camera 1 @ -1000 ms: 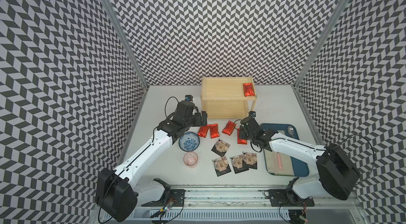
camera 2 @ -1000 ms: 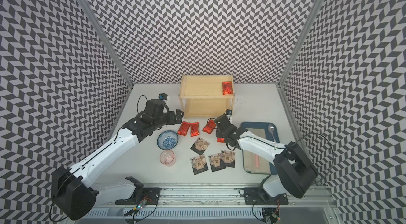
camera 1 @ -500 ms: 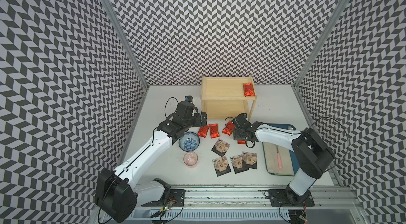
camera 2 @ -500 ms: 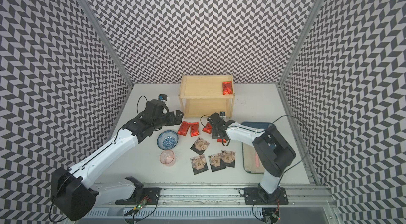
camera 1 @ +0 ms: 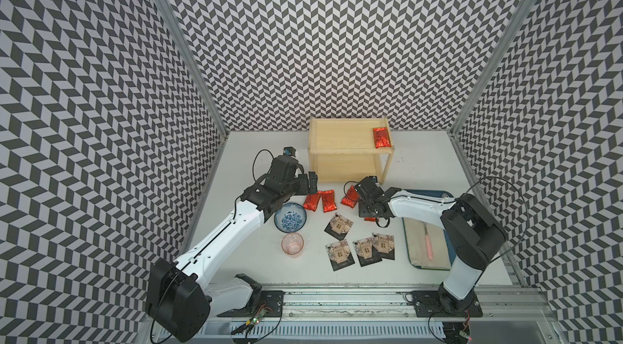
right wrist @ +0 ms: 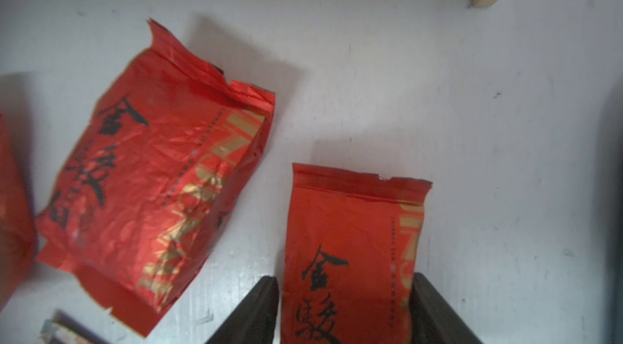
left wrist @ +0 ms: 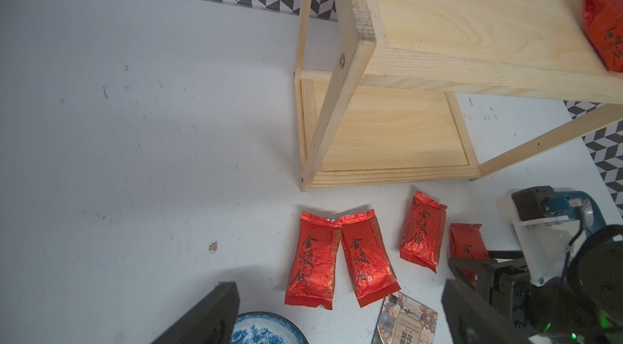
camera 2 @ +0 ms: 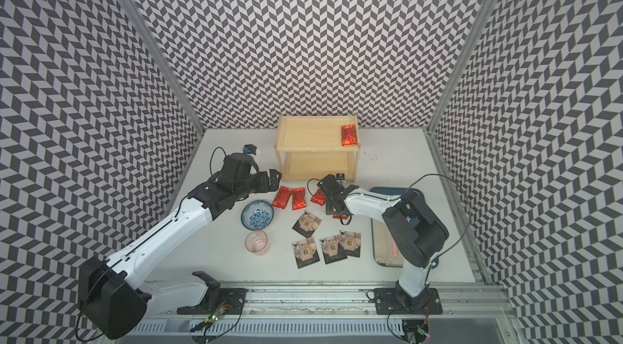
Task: Place the tea bags on the shelf by color
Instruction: Pick up the tea bag from the center of the board.
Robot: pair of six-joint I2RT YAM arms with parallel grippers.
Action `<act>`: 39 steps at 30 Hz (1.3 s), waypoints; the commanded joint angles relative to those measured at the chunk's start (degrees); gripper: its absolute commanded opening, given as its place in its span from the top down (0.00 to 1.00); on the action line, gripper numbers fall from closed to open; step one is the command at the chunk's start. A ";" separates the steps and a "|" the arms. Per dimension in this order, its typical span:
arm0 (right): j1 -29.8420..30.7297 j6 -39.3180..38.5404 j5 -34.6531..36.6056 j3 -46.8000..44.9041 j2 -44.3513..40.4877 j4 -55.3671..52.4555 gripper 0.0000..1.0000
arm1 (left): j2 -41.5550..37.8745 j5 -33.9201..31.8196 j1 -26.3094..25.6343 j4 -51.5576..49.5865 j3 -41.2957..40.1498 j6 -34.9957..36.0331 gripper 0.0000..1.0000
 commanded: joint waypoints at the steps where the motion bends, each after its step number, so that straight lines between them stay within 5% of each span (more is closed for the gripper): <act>1: -0.74 -0.61 -0.37 0.21 0.75 2.70 0.39 | -0.51 -0.74 0.39 0.44 -0.49 0.19 0.01; 8: -0.84 -1.12 0.21 -0.64 -0.01 3.07 0.48 | -0.15 -0.71 0.35 0.53 -0.46 0.17 0.01; 18: -0.84 -1.16 2.08 -2.06 -3.62 1.19 0.49 | 0.12 -0.59 0.38 0.44 -0.17 0.19 0.01; 28: -0.98 1.12 5.76 -4.35 -17.64 -5.25 0.52 | -0.87 0.09 0.38 -0.18 1.86 0.02 0.01; 39: -1.58 -3.27 11.85 7.35 -26.20 -10.51 0.52 | -0.88 2.09 0.39 0.08 4.56 -0.16 0.01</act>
